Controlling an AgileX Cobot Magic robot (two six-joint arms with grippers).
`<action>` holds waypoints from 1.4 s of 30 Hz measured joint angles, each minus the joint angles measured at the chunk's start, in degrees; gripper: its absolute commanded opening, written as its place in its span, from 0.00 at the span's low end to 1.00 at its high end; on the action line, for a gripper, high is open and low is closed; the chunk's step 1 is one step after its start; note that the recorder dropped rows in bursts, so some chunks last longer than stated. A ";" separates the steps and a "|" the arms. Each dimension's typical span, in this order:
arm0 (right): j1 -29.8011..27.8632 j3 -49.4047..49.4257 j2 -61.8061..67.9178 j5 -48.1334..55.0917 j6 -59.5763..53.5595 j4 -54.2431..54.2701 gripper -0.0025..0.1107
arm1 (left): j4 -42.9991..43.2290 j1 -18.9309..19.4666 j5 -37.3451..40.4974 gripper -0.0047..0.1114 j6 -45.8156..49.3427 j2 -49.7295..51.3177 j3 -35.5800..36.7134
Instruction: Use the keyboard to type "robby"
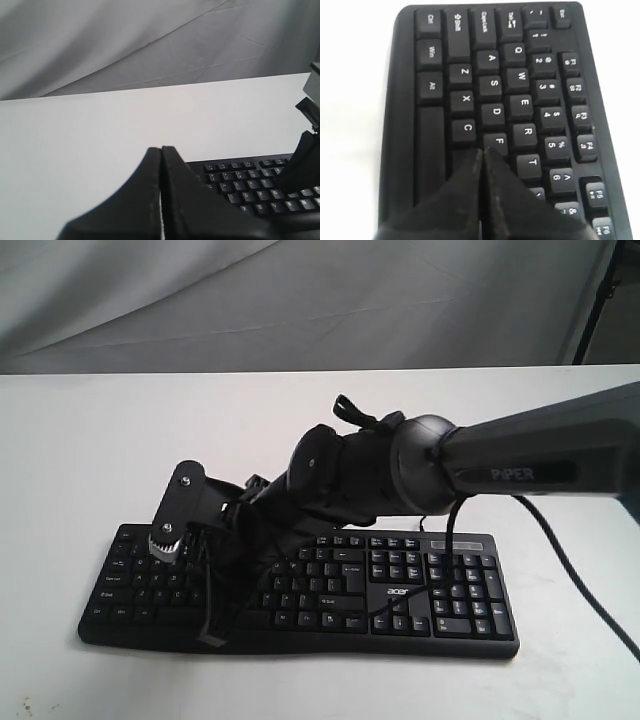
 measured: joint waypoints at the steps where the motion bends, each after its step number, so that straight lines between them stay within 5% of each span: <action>1: 0.00 0.00 -0.37 0.00 0.00 0.00 0.02 | 0.00 0.00 0.00 0.04 0.00 0.00 0.00; 26: -2.41 -2.44 1.84 -1.95 0.00 -1.38 0.02 | 0.00 0.00 0.00 0.04 0.00 0.00 0.00; 42: -5.07 -5.30 2.18 5.29 0.81 -1.62 0.02 | 0.00 0.00 0.00 0.04 0.00 0.00 0.00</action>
